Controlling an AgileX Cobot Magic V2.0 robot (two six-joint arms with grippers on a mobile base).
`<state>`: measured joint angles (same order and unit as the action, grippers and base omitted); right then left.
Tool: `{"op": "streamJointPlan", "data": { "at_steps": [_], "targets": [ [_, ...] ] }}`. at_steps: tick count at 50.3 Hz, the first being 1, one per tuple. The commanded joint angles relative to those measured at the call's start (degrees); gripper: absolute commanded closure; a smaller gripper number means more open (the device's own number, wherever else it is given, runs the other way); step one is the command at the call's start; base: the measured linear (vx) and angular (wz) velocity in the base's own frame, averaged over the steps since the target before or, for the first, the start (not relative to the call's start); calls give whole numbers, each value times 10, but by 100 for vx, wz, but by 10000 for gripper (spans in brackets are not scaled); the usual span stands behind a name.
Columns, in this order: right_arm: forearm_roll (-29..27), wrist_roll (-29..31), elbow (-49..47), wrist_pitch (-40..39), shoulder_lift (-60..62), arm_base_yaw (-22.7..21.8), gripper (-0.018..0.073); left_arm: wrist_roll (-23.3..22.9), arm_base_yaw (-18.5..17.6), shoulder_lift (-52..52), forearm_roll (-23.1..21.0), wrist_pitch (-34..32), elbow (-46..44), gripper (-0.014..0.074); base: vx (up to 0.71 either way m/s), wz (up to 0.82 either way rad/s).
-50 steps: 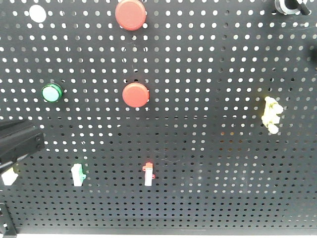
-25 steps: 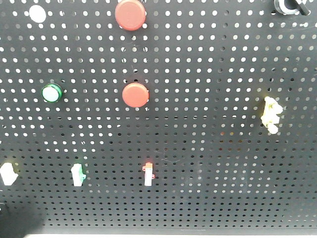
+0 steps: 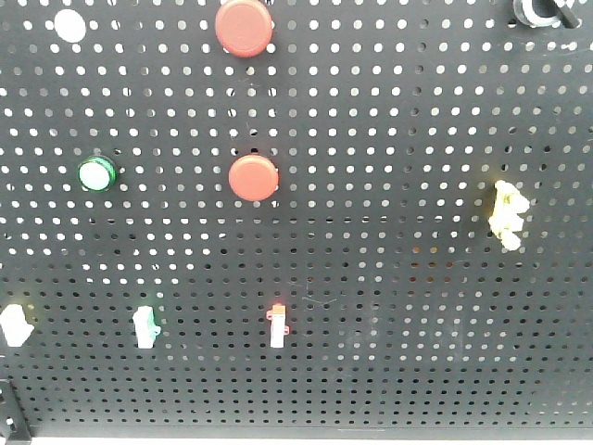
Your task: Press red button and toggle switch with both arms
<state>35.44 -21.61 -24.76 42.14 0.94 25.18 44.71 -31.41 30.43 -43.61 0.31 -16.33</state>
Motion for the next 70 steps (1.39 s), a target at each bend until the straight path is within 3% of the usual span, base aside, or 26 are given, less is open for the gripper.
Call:
{"op": "streamJointPlan", "data": {
  "at_steps": [1,19,25,28,35,41,48,55,70],
  "targets": [
    [22,0,-13,-39,-6,-2,562,-4,1,0,-6,-40,-17,595,0,0],
    [22,0,-13,-39,-6,-2,562,-4,1,-2,-3,-44,-10,595,0,0],
    [22,0,-13,-38,-6,-2,562,-7,7,-15,112,-52,22,595,0,0],
    [23,0,-13,-38,-6,-2,562,-41,29,-33,162,-82,49,595,0,2],
    [23,0,-13,-37,-6,-2,562,-168,108,-99,219,-143,113,595,0,0],
    [23,0,-13,-37,-6,-2,562,-242,187,-171,295,-145,161,595,0,0],
    [23,0,-13,-37,-6,-2,562,-316,243,-254,337,-115,200,595,0,0],
    [23,0,-13,-37,-6,-2,562,-323,264,-326,351,-25,199,595,0,0],
    [23,0,-13,-35,-6,-2,562,-323,267,-320,350,9,199,595,0,0]
  ]
}}
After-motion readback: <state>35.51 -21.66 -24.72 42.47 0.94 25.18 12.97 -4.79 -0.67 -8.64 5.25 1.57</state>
